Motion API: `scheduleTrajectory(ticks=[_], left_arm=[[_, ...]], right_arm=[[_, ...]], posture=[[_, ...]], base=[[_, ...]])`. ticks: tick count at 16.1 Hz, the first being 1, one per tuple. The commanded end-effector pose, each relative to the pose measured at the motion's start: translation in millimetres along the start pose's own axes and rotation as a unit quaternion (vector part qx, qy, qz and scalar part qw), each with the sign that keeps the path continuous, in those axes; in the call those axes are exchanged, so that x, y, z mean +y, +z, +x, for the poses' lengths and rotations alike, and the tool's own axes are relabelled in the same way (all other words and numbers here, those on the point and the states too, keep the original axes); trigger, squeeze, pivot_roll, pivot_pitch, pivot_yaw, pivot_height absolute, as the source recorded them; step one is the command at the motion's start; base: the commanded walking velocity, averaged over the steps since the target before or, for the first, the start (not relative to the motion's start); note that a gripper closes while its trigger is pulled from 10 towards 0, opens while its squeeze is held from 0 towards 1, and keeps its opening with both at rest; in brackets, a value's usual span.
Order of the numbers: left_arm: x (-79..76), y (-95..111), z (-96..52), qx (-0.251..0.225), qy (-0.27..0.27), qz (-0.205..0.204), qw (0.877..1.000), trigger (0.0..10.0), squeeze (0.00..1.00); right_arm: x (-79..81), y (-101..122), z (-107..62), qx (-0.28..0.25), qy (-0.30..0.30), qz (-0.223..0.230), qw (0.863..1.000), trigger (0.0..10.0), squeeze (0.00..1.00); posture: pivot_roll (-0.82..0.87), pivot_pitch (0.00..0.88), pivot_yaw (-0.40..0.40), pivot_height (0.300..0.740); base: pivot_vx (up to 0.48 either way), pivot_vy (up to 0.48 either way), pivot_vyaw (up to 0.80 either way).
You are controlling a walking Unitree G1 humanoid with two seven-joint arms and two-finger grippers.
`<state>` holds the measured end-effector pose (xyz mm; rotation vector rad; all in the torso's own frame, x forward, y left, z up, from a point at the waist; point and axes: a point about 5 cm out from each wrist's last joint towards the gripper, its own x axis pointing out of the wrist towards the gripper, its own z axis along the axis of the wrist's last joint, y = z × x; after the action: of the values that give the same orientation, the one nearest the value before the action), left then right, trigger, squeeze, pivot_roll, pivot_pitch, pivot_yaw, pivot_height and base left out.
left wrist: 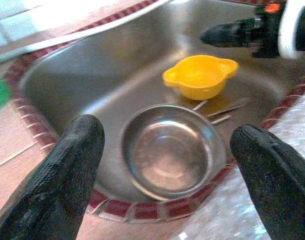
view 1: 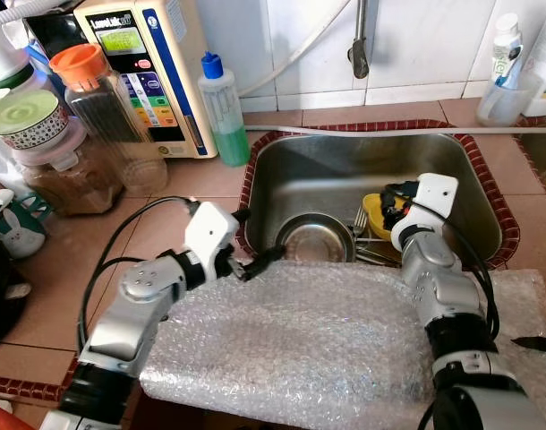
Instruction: Kitchen organization
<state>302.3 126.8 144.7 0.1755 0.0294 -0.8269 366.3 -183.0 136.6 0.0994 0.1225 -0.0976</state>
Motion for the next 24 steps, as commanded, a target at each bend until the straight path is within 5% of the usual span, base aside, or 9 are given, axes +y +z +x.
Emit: scheduleTrajectory(ticks=[1,3,8,11,16,18,23,24], left_arm=[[10.6,-4,-9.5,0.008,0.028,0.003,1.000,10.0,1.00],[19.4,-5,-13.6,-0.009,0.068,-0.009,0.998,10.0,1.00],[33.4,9,-21.7,-0.084,0.163,-0.049,0.982,10.0,1.00],[44.2,16,-31.3,-0.122,0.242,-0.059,0.961,10.0,1.00],[44.9,26,-38.8,-0.139,0.284,-0.042,0.948,10.0,1.00],[50.8,34,-43.5,-0.158,0.319,-0.038,0.934,10.0,1.00],[48.5,28,-51.0,-0.128,0.358,-0.025,0.924,10.0,1.00],[44.4,23,-49.6,-0.112,0.352,-0.037,0.928,10.0,0.00]], right_arm=[[2.4,-19,-4.7,0.036,0.006,-0.003,0.999,10.0,1.00],[-4.0,-22,-9.4,0.019,0.014,-0.079,0.997,10.0,1.00],[-4.2,-2,-21.6,-0.064,0.012,-0.133,0.989,10.0,1.00],[2.3,21,-34.6,-0.144,0.018,-0.136,0.980,10.0,1.00],[2.8,44,-57.6,-0.219,0.017,-0.156,0.963,10.0,1.00],[2.7,63,-68.5,-0.261,0.010,-0.168,0.950,10.0,1.00],[-0.9,64,-91.3,-0.256,0.004,-0.153,0.955,10.0,1.00],[-1.4,64,-95.3,-0.249,0.000,-0.138,0.959,10.0,1.00]], posture=[[-0.20,0.127,0.190,0.740],[-0.22,0.123,0.183,0.740],[-0.22,0.121,0.156,0.740],[-0.21,0.127,0.143,0.740],[-0.22,0.133,0.155,0.740],[-0.23,0.128,0.161,0.740],[-0.26,0.118,0.171,0.740],[-0.26,0.115,0.171,0.740]], base=[[0.000,0.000,0.00],[0.000,0.000,0.00],[0.000,0.000,0.00],[0.000,0.000,0.00],[0.000,0.000,0.00],[0.000,0.000,0.00],[0.000,0.000,0.00],[0.000,0.000,0.00]])
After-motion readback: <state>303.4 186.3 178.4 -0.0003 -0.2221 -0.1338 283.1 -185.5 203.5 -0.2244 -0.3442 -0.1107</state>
